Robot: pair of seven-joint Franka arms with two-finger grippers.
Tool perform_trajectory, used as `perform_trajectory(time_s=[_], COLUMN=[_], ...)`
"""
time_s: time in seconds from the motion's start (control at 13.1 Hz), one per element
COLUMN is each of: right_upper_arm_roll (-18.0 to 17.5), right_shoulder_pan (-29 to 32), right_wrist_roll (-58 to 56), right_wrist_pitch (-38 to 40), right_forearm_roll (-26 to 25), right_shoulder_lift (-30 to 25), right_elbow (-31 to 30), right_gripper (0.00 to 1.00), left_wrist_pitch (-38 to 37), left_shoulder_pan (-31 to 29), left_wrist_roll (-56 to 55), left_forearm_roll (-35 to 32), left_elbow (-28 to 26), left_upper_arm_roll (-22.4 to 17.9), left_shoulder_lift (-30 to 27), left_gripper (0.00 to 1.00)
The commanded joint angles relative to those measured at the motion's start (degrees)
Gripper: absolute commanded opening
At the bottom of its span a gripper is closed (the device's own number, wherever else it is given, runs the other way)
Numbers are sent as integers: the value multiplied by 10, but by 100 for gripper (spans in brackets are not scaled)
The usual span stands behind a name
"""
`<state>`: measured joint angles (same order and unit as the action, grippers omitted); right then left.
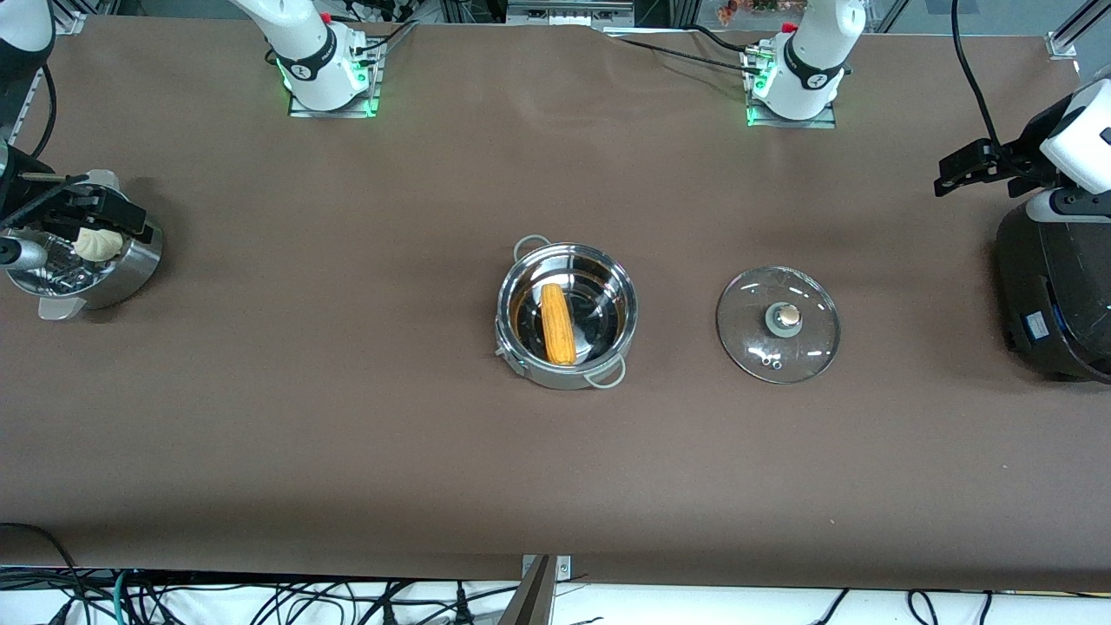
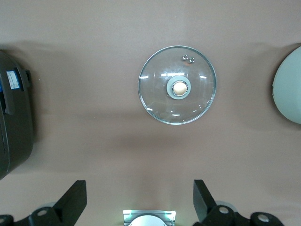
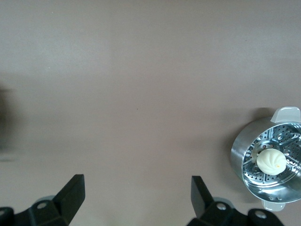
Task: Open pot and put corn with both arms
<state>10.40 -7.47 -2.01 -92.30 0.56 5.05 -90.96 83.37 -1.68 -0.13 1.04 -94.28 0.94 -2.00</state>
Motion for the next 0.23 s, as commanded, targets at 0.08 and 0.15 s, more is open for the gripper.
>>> perform_trajectory(time_s=[0.08, 0.15], right_upper_arm_roll=[1, 1], right_shoulder_pan=[2, 2], right_wrist_roll=[2, 2], right_wrist_pitch=[7, 7], right_forearm_roll=[9, 9], right_shoulder_lift=[1, 1], right_elbow=[3, 3], right_gripper=[100, 100], left_wrist_pitch=[-8, -7], left_shoulder_pan=[-2, -1], left_wrist_roll=[-7, -7], left_forearm_roll=[-7, -8], left_elbow=[8, 9], left_upper_arm_roll=[4, 5], left_shoulder_lift=[-3, -3], left_gripper=[100, 100])
